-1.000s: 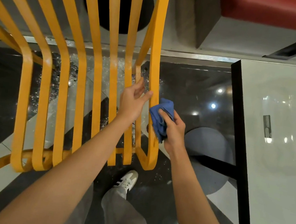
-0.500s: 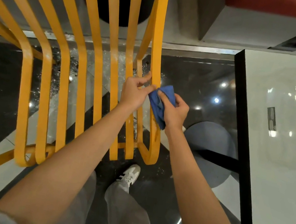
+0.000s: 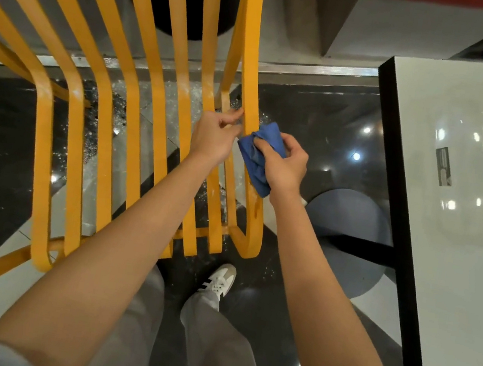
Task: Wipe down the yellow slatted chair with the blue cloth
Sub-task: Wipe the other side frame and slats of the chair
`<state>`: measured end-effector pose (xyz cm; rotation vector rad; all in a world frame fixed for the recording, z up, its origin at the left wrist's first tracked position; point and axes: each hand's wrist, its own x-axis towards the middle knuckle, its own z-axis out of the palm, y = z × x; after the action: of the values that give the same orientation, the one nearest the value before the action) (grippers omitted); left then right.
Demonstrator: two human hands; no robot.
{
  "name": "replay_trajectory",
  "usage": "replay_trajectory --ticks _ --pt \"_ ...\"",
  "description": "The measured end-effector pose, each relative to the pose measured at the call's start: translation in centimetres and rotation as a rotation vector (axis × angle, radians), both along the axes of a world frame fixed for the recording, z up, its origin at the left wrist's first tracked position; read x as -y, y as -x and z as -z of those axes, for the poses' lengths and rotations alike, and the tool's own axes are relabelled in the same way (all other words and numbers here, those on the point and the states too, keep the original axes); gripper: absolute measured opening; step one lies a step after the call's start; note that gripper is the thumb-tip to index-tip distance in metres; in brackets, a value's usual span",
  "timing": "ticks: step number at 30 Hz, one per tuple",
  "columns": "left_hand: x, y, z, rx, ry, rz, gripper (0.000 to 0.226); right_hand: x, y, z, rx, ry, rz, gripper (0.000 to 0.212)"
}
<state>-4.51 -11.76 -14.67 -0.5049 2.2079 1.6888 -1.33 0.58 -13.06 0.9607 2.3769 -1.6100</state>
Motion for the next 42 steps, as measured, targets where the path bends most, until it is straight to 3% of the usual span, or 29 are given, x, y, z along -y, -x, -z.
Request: replay_trajectory --ticks 5,8,12,14,18,20,24,28,31,35,39,42 --pt "-1.9 -6.2 -3.0 -0.152 0.230 -0.145 0.037 0.2 -3.1 -2.2 -0.057 -0.130 0.033 0.042" --pt "-4.0 -9.7 -4.8 -0.173 0.120 -0.191 0.037 1.5 -5.3 -2.6 -0.120 -0.125 -0.039 0.062" --pt "-5.0 -9.4 -2.9 0.004 -0.191 -0.054 0.049 0.8 -8.7 -3.1 -0.122 0.013 -0.279 0.083" --pt "-5.2 -8.6 -1.9 0.003 -0.082 -0.011 0.048 -0.3 -11.1 -2.9 -0.156 0.081 -0.312 0.087" --pt "-6.5 -8.0 -0.4 -0.048 0.139 0.037 0.060 -2.1 -14.1 -1.6 -0.109 0.000 0.012 0.067" --pt "-7.0 -7.5 0.0 -0.124 0.195 0.013 0.059 -2.5 -14.0 -0.9 -0.021 -0.049 -0.034 0.058" --pt "-6.8 -8.6 0.4 -0.318 0.280 -0.048 0.060 -1.8 -13.7 0.1 -0.030 -0.113 -0.231 0.046" --pt "-5.3 -12.2 0.9 -0.487 0.307 -0.121 0.054 -0.6 -15.3 1.4 -0.040 -0.192 -0.157 0.045" --pt "-5.4 -12.7 0.4 -0.439 0.339 -0.176 0.056 -0.7 -15.4 1.9 -0.033 -0.196 -0.128 0.034" --pt "-8.5 -11.3 -0.5 -0.302 0.382 -0.062 0.071 -0.8 -15.8 1.9 -0.077 -0.214 -0.139 0.030" --pt "-8.5 -8.3 0.0 -0.285 0.502 -0.073 0.055 -0.8 -15.6 2.1 -0.056 -0.243 -0.161 0.034" --pt "-6.9 -5.1 1.1 -0.272 0.422 -0.073 0.034 -0.7 -15.4 2.5 -0.035 -0.227 -0.161 0.043"
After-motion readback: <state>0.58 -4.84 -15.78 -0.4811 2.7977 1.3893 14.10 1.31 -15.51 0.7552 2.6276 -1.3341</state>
